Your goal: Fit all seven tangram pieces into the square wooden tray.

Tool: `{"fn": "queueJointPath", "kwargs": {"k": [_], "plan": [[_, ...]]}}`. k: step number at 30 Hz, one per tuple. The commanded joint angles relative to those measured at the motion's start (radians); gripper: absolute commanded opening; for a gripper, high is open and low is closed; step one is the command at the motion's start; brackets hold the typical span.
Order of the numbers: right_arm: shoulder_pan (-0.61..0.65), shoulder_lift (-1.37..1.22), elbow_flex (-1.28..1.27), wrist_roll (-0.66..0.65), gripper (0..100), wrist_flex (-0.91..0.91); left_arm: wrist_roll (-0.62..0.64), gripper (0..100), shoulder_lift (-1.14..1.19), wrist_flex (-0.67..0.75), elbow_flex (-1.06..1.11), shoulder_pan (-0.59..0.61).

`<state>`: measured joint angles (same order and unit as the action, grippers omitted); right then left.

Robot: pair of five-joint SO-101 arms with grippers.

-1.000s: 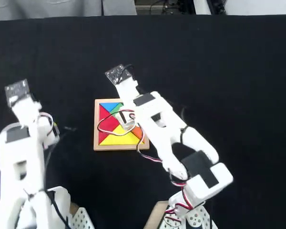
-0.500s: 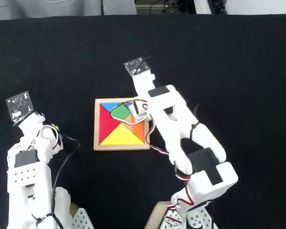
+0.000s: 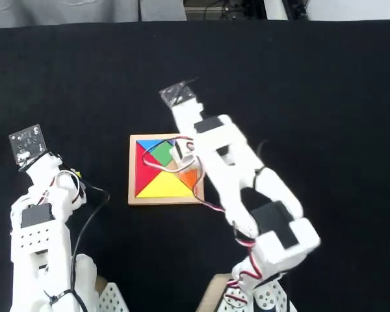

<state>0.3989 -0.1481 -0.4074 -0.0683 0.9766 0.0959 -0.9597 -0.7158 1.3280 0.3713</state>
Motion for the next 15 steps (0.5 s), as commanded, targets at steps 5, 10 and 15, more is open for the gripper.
{"fn": "queueJointPath", "kwargs": {"k": [5, 10, 15], "plan": [[-0.009, -0.116, 0.277, -0.034, 1.1, 0.193, 0.002, 11, -0.015, 0.021, -0.007, -0.010], [-0.055, 0.071, 0.291, -0.014, 1.1, 0.244, 0.003, 11, -0.015, 0.026, -0.005, -0.018], [-0.183, 0.302, 0.211, -0.015, 1.1, 0.244, 0.005, 11, -0.026, 0.025, -0.018, -0.116]]}}
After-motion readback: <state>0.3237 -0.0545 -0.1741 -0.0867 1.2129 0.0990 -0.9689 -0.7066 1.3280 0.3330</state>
